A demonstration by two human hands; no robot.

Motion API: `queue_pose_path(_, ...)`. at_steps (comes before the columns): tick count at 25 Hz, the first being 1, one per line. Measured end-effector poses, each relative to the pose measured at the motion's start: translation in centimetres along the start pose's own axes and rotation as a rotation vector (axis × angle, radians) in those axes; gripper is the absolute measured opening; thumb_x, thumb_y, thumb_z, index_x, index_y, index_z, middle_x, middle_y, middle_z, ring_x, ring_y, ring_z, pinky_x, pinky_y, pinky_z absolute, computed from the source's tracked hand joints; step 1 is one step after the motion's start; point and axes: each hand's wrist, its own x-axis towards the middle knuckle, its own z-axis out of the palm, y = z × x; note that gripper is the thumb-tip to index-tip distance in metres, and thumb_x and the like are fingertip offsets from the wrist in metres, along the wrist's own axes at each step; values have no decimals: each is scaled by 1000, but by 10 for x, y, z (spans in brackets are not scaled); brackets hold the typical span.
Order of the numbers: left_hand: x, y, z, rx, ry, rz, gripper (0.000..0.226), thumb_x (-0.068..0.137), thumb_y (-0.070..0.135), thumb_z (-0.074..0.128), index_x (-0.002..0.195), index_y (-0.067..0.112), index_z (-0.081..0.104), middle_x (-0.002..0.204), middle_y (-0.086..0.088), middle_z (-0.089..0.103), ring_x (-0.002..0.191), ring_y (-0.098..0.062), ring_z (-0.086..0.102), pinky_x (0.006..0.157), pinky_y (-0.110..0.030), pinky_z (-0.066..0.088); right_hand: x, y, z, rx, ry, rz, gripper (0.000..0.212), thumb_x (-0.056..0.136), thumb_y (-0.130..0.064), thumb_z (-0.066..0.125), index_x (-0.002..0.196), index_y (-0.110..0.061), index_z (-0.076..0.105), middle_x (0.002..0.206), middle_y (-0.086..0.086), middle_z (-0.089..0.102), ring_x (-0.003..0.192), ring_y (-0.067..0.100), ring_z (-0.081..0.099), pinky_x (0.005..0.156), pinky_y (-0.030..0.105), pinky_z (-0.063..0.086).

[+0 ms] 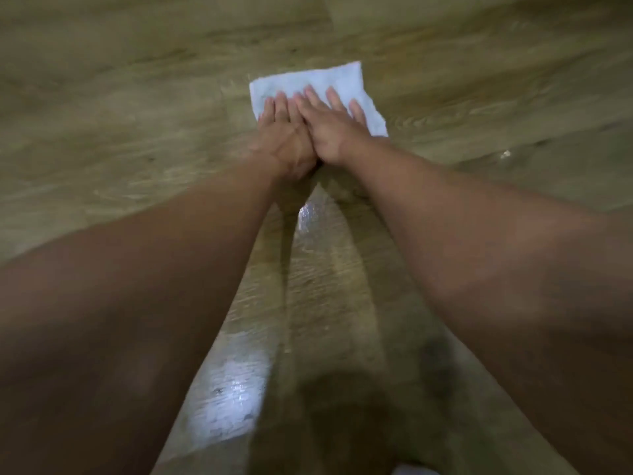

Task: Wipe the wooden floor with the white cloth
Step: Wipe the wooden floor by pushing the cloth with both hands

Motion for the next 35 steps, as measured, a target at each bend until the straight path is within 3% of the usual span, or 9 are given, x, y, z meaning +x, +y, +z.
queue_pose_path(5,-82,22,32,-113,76,102,59,100,19,16,146,-9,-6,155,-29,2,144,-45,-4,119,-50,-4,-101,-10,41,9,153,25,51,101,-31,27,151,-28,21,159,-9,16,148,19,9,116,42,7)
queue_pose_path(9,-125,54,49,-106,99,170,68,90,25,7,146,-9,-7,155,-30,-6,144,-43,-9,119,-49,2,-178,19,50,-180,174,23,55,97,-47,23,147,-28,32,155,-5,30,144,19,26,109,38,27)
queue_pose_path(12,-68,60,26,-125,101,141,64,96,23,19,147,-8,-3,156,-29,-4,145,-41,-7,120,-48,2,-126,61,22,-263,128,-6,58,97,-54,22,151,-32,17,160,-5,15,148,20,12,116,44,12)
queue_pose_path(15,-13,70,3,-184,28,46,64,99,25,24,148,-6,-1,157,-26,-5,145,-40,-7,120,-48,1,-78,82,1,-188,80,44,57,100,-48,21,152,-29,9,162,-4,4,148,21,2,118,47,1)
queue_pose_path(17,-21,83,1,-168,-19,47,63,99,27,21,148,-6,-2,156,-27,-6,145,-40,-8,120,-49,2,-98,83,8,-156,105,71,56,102,-41,22,153,-23,10,162,-1,5,148,22,3,119,44,2)
queue_pose_path(22,-102,118,28,-62,11,360,70,94,31,21,147,-8,-4,155,-30,-8,144,-44,-10,119,-51,-1,-226,77,48,-120,149,179,58,99,-40,21,152,-17,19,160,3,15,148,23,9,119,44,8)
queue_pose_path(25,-77,129,17,-60,27,364,70,94,33,15,148,-6,-3,156,-28,-8,145,-42,-10,119,-50,0,-211,90,42,-111,87,243,56,101,-37,22,153,-20,8,161,-2,4,148,20,0,119,42,1)
queue_pose_path(31,7,143,-23,-93,-109,214,86,96,47,37,148,-4,-8,156,-25,-14,144,-40,-13,118,-50,0,-120,140,-23,-131,-97,153,62,102,-36,28,153,-16,-1,161,3,-6,148,26,-2,118,47,5)
queue_pose_path(35,-29,139,-9,-88,22,343,67,100,32,27,150,-2,-1,157,-26,-3,146,-40,-2,119,-45,5,-177,130,3,-152,53,147,56,102,-34,24,152,-12,10,161,7,9,148,27,8,119,44,11)
